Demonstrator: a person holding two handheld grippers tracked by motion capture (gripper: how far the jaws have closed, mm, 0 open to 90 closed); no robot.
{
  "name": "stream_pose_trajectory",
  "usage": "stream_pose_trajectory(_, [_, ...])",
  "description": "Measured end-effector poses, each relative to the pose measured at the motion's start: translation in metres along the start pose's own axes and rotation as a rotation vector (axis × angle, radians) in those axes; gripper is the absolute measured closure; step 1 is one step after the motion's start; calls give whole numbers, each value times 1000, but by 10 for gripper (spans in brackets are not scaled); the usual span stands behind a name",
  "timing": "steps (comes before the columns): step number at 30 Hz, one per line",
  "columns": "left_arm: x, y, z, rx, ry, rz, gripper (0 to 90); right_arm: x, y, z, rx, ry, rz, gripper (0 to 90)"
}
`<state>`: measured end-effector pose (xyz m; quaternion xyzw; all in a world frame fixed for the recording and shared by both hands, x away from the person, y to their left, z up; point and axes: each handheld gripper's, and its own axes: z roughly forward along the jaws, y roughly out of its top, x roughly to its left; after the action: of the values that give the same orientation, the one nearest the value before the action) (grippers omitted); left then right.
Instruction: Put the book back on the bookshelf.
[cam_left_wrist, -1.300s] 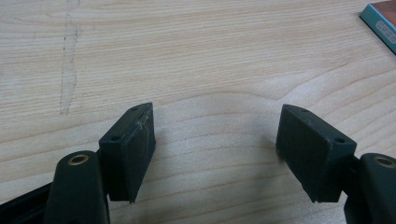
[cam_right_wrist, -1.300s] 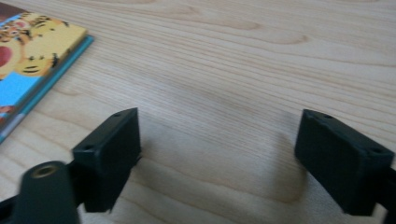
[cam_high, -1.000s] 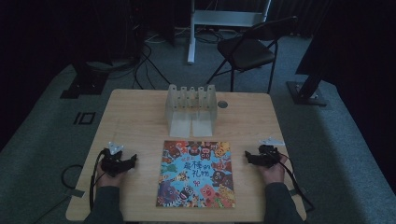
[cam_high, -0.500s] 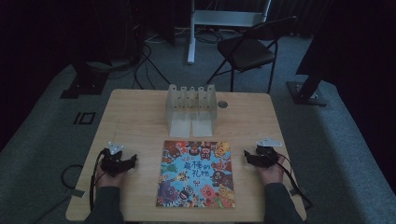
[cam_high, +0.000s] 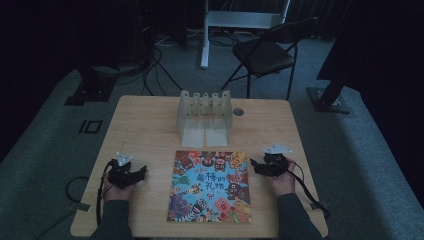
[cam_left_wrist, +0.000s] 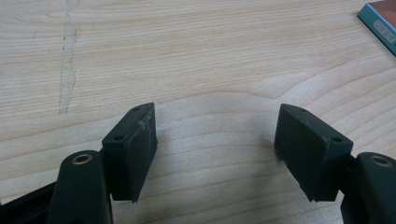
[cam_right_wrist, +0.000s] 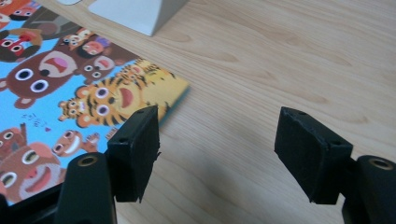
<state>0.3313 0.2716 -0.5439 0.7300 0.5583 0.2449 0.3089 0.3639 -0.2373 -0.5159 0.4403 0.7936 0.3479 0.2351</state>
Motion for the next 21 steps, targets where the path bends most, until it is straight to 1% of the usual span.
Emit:
stream_pose_trajectory(4, [-2, 2, 0, 19, 13, -13, 301, 6, 7, 5, 10, 16, -31, 303])
stream_pose_trajectory(6, [-3, 3, -1, 29, 4, -5, 303, 9, 12, 8, 11, 28, -40, 301])
stream_pose_trajectory(8, [-4, 3, -1, 29, -1, 0, 326, 10, 14, 10, 11, 35, -46, 300])
stream_pose_trajectory(9, [-6, 2, -2, 25, 1, -2, 325, 12, 20, 15, 15, 58, -53, 299])
stream_pose_trajectory(10, [-8, 2, -1, 20, 13, -3, 319, 12, 21, 16, 19, 65, -55, 299])
stream_pose_trajectory(11, [-10, 2, -1, 18, 8, 14, 295, 12, 24, 19, 29, 74, -55, 298])
stream_pose_trajectory(12, [-11, 2, -2, 13, -2, 23, 295, 13, 27, 21, 34, 84, -56, 298])
stream_pose_trajectory(14, [-11, 2, -2, 13, -2, 23, 294, 12, 28, 23, 34, 93, -59, 298])
stream_pose_trajectory(15, [-21, 4, -8, -45, -47, 52, 284, 11, 31, 29, 41, 122, -45, 298])
stream_pose_trajectory(17, [-27, 5, -12, -69, -81, 64, 245, 10, 33, 35, 50, 133, -38, 298])
stream_pose_trajectory(18, [-30, 6, -13, -74, -98, 71, 220, 9, 34, 39, 52, 147, -29, 298])
stream_pose_trajectory(19, [-35, 6, -15, -80, -87, 72, 181, 9, 34, 42, 58, 163, -12, 298])
stream_pose_trajectory(20, [-39, 7, -16, -90, -91, 72, 161, 8, 34, 45, 64, 177, 1, 298])
stream_pose_trajectory(21, [-42, 8, -18, -102, -112, 73, 146, 8, 34, 48, 70, 184, 11, 298])
